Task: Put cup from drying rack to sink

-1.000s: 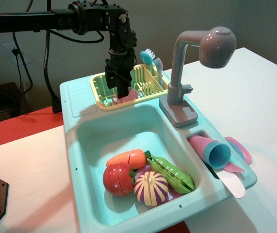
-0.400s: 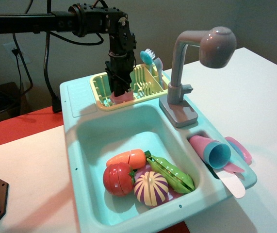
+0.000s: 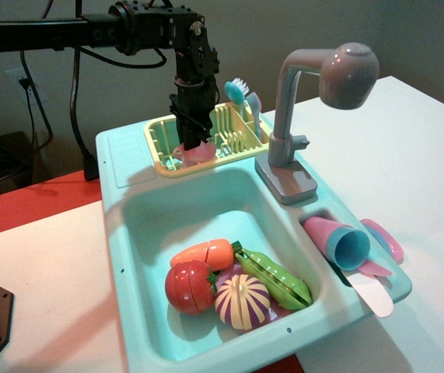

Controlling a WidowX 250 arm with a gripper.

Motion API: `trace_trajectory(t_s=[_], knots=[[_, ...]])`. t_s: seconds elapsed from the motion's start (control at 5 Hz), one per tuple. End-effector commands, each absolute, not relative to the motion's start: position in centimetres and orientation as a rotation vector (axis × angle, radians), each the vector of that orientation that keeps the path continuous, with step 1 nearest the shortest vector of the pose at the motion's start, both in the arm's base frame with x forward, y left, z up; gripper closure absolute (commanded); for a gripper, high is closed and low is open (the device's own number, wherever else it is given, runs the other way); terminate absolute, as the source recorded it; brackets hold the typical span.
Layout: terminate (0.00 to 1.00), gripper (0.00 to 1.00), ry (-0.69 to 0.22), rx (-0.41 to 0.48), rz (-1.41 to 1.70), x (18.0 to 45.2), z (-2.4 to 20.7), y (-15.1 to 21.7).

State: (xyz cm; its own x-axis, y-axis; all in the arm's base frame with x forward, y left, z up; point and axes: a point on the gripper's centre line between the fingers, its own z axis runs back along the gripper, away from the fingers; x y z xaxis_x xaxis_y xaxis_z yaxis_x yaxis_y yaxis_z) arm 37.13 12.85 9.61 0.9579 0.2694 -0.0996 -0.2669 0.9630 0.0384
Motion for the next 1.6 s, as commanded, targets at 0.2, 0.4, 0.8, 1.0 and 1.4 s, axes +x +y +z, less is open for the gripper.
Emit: trace_trajectory(t_s=[0.2, 0.4, 0.8, 1.0, 1.4], knots=[[0.0, 1.0, -0.154, 0.006, 0.249, 39.0, 19.7, 12.7], [0.0, 1.0, -0.141, -0.005, 0.222, 38.5, 20.0, 11.2], [0.0, 1.0, -0.09, -0.067, 0.092, 36.8, 19.0, 4.9], [0.0, 1.0, -0.054, -0.081, 0.054, 35.8, 18.0, 2.7], [0.0, 1.0, -0.004, -0.071, 0.023, 34.1, 15.2, 0.1]])
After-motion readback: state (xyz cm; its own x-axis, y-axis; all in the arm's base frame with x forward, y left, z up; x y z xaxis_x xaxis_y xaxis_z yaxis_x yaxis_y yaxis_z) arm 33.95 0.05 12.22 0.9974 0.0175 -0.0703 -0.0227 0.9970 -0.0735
